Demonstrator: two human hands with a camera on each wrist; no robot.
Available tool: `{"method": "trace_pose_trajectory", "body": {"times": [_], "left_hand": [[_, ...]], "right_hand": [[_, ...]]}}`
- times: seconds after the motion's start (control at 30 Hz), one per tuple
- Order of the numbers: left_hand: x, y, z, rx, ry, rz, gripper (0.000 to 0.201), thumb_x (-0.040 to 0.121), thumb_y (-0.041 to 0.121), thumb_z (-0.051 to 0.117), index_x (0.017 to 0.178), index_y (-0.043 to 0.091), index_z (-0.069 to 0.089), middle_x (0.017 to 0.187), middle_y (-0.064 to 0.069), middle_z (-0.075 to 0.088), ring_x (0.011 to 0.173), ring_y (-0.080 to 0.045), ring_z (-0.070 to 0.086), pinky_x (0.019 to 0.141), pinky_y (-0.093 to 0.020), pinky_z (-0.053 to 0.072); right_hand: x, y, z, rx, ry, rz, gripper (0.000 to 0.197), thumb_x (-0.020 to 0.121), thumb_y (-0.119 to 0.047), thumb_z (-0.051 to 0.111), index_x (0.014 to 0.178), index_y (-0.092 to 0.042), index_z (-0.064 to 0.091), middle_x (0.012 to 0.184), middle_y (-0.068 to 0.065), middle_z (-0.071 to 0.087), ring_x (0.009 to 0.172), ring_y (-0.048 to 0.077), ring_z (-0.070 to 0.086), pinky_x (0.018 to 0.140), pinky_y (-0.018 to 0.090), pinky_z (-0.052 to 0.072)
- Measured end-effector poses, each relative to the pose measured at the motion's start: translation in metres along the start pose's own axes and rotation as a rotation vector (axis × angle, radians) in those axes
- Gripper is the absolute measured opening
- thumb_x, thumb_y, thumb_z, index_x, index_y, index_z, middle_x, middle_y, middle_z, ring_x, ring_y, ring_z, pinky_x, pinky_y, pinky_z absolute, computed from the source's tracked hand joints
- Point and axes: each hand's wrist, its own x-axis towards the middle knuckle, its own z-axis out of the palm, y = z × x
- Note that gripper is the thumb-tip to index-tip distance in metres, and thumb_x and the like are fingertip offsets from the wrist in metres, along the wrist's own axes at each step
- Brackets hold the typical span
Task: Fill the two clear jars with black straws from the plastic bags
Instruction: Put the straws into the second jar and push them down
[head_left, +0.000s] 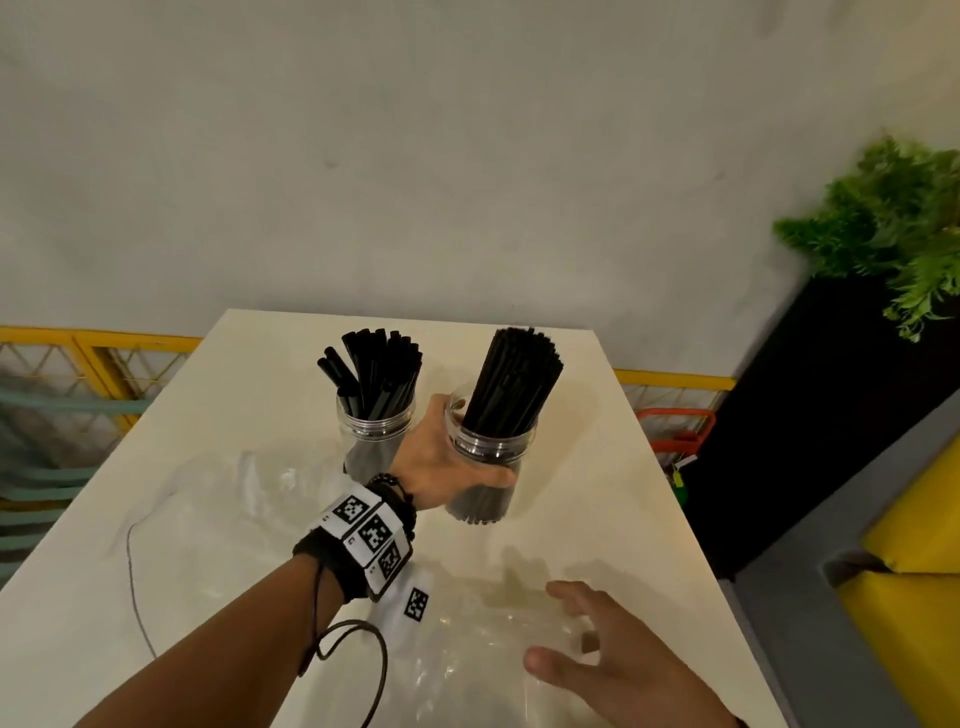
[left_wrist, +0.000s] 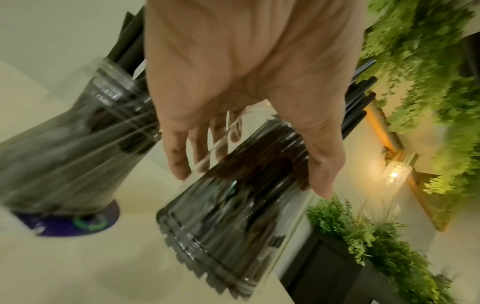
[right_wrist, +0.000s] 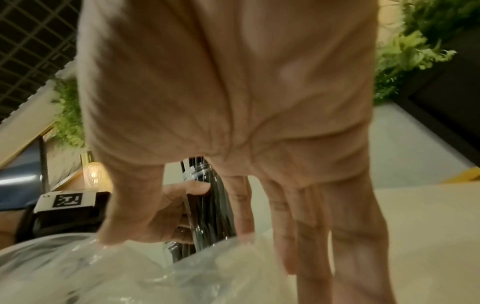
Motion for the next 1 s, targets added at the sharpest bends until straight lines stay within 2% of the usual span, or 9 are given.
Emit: {"method": "trace_pose_trajectory", "body": {"times": [0.13,0.23,0.37,0.43,0.53,0.63,0.77,0.87,1.0], "left_hand": [[0.0,-0.024,0.019,0.002,-0.012,-0.064,0.109,0.051,0.034,0.096,0.138,0.027,0.03,0.131,0.007,0.057,0.121,-0.017,0.059,0.106,-0.035,0.048],[-0.002,-0.038,0.03,-0.047,0.029,-0.089,0.114,0.043,0.039,0.094,0.137,0.027,0.03,0.132,0.01,0.055,0.122,-0.017,0.058,0.109,-0.039,0.048],[-0.002,-0.046,0.038,-0.096,0.058,-0.076,0.113,0.044,0.036,0.093,0.137,0.028,0.03,0.131,0.011,0.056,0.12,-0.013,0.06,0.107,-0.036,0.05],[-0.002,-0.047,0.037,-0.102,0.027,-0.062,0.111,0.046,0.037,0.092,0.137,0.028,0.029,0.129,0.011,0.058,0.119,-0.015,0.062,0.105,-0.039,0.053],[-0.003,-0.052,0.039,-0.107,0.036,-0.036,0.104,0.051,0.031,0.096,0.138,0.027,0.038,0.127,0.007,0.062,0.117,-0.014,0.063,0.101,-0.034,0.054],[-0.002,-0.05,0.037,-0.046,0.052,-0.017,0.103,0.052,0.034,0.095,0.137,0.027,0.037,0.122,0.011,0.062,0.111,-0.008,0.063,0.097,-0.027,0.053],[0.004,-0.048,0.034,0.034,0.02,0.0,0.11,0.051,0.043,0.089,0.14,0.023,0.027,0.129,0.008,0.058,0.117,-0.014,0.06,0.101,-0.036,0.052],[0.01,-0.051,0.03,0.044,-0.019,0.005,0.109,0.055,0.038,0.09,0.141,0.024,0.024,0.127,0.007,0.06,0.114,-0.016,0.061,0.1,-0.038,0.053],[0.019,-0.049,0.026,0.053,-0.05,0.018,0.107,0.055,0.039,0.09,0.139,0.023,0.026,0.125,0.005,0.061,0.112,-0.018,0.062,0.099,-0.04,0.053]], "right_hand": [[0.004,0.016,-0.02,-0.123,0.06,-0.007,0.057,0.075,-0.071,0.061,0.123,-0.04,0.055,0.12,-0.013,0.054,0.096,0.005,0.061,0.091,0.021,0.049],[0.014,0.009,-0.048,-0.113,0.274,-0.113,0.026,0.081,-0.057,0.066,0.1,-0.04,0.061,0.104,-0.013,0.063,0.08,0.003,0.064,0.077,0.017,0.052],[0.03,-0.041,-0.075,-0.12,0.627,-0.473,0.035,0.083,-0.055,0.065,0.113,-0.037,0.06,0.113,-0.018,0.057,0.1,-0.003,0.058,0.088,0.032,0.054],[0.044,-0.076,-0.078,-0.289,0.562,-0.593,0.073,0.07,-0.068,0.066,0.136,-0.043,0.043,0.141,-0.015,0.039,0.129,0.004,0.041,0.104,0.035,0.044],[0.078,-0.116,-0.079,-0.594,0.358,-0.527,0.117,0.052,-0.081,0.067,0.148,-0.053,0.006,0.163,-0.008,-0.005,0.151,0.025,0.004,0.113,0.059,0.029],[0.115,-0.131,-0.073,-0.694,0.318,-0.457,0.089,0.067,-0.071,0.066,0.143,-0.047,0.026,0.155,0.0,0.018,0.142,0.033,0.022,0.1,0.057,0.044],[0.139,-0.138,-0.078,-0.684,0.44,-0.533,0.027,0.087,-0.048,0.057,0.107,-0.03,0.054,0.109,-0.002,0.049,0.106,0.025,0.049,0.083,0.043,0.05],[0.143,-0.14,-0.096,-0.643,0.413,-0.624,0.021,0.087,-0.048,0.059,0.098,-0.03,0.056,0.097,-0.007,0.05,0.096,0.019,0.05,0.083,0.038,0.049],[0.144,-0.141,-0.112,-0.605,0.279,-0.479,0.038,0.087,-0.061,0.056,0.116,-0.037,0.055,0.109,-0.008,0.051,0.104,0.016,0.052,0.09,0.038,0.048]]}}
